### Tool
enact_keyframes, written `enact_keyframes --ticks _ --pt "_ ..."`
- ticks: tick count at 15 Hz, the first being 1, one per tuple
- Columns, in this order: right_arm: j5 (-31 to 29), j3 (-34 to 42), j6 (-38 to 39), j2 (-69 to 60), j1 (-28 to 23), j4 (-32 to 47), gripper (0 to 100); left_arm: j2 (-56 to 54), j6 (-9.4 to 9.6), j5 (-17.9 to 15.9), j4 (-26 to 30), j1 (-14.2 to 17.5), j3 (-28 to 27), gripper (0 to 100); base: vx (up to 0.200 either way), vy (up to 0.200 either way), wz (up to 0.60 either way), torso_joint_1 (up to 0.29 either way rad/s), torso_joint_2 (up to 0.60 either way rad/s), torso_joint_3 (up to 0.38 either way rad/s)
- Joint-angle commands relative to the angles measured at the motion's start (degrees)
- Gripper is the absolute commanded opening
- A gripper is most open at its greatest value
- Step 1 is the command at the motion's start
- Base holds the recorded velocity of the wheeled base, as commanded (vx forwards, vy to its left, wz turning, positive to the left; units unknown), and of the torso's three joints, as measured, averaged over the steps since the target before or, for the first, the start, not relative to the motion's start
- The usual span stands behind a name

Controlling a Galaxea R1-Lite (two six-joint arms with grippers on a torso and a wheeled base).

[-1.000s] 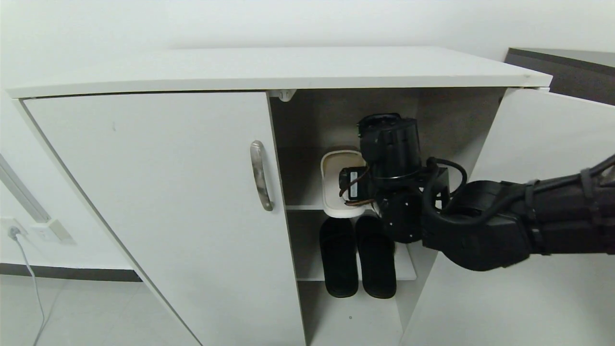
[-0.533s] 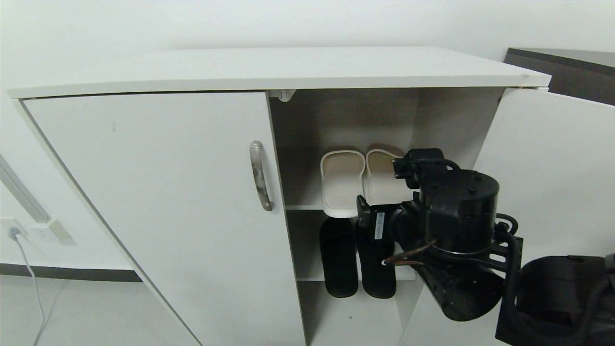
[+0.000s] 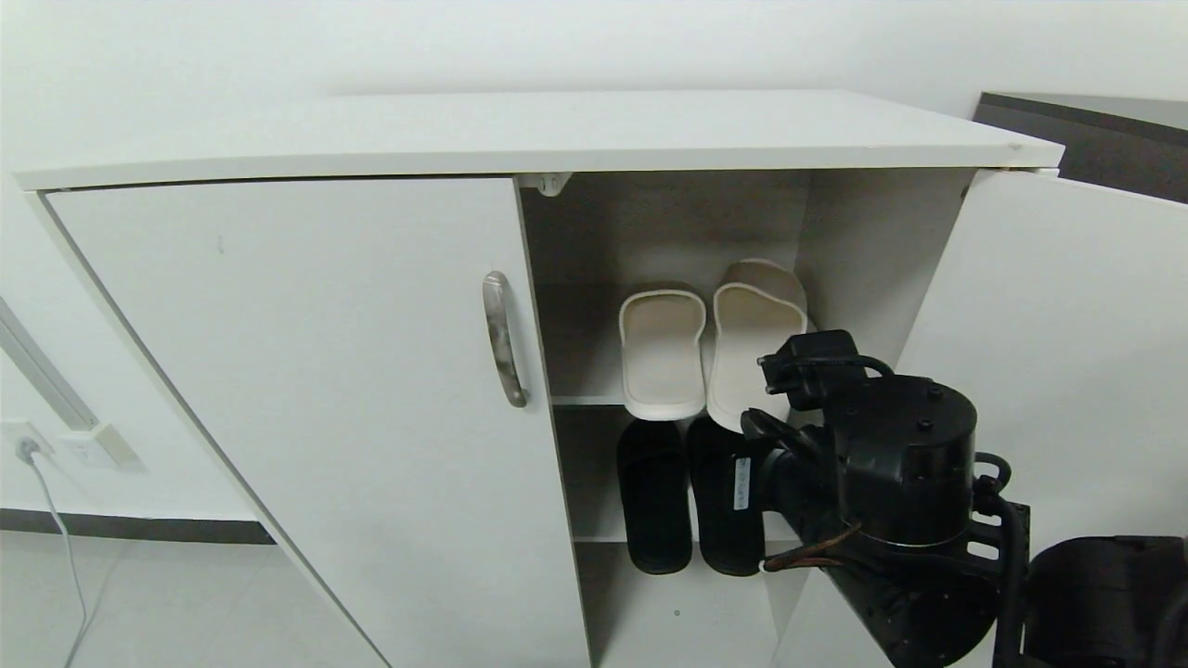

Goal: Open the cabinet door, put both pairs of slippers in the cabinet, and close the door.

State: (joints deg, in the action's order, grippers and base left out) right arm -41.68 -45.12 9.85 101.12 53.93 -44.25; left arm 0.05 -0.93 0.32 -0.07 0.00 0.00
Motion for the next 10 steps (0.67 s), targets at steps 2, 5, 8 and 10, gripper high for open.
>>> enact_keyframes --ticks 2,5,8,10 --pt "0.2 1.1 -0.1 0.0 0.1 0.0 0 0.0 -0.04 0.0 0.0 0.0 0.0 0 0.0 0.0 0.0 0.0 0.0 0.0" --pt "0.2 2.1 -0.8 -0.1 0.1 -2.6 0 0.0 -0.13 -0.1 0.0 0.0 0.0 0 -0.2 0.0 0.0 0.007 0.0 0.001" --pt "0.2 1.6 -3.1 -2.1 0.1 -3.5 0 0.0 -0.13 0.0 0.0 0.0 0.0 0 -0.2 0.0 0.0 -0.002 0.0 -0.002" --pt "0.2 0.6 -4.0 -2.9 -0.1 -3.5 0 0.0 -0.13 -0.1 0.0 0.0 0.0 0 0.0 0.0 0.0 0.0 0.0 0.0"
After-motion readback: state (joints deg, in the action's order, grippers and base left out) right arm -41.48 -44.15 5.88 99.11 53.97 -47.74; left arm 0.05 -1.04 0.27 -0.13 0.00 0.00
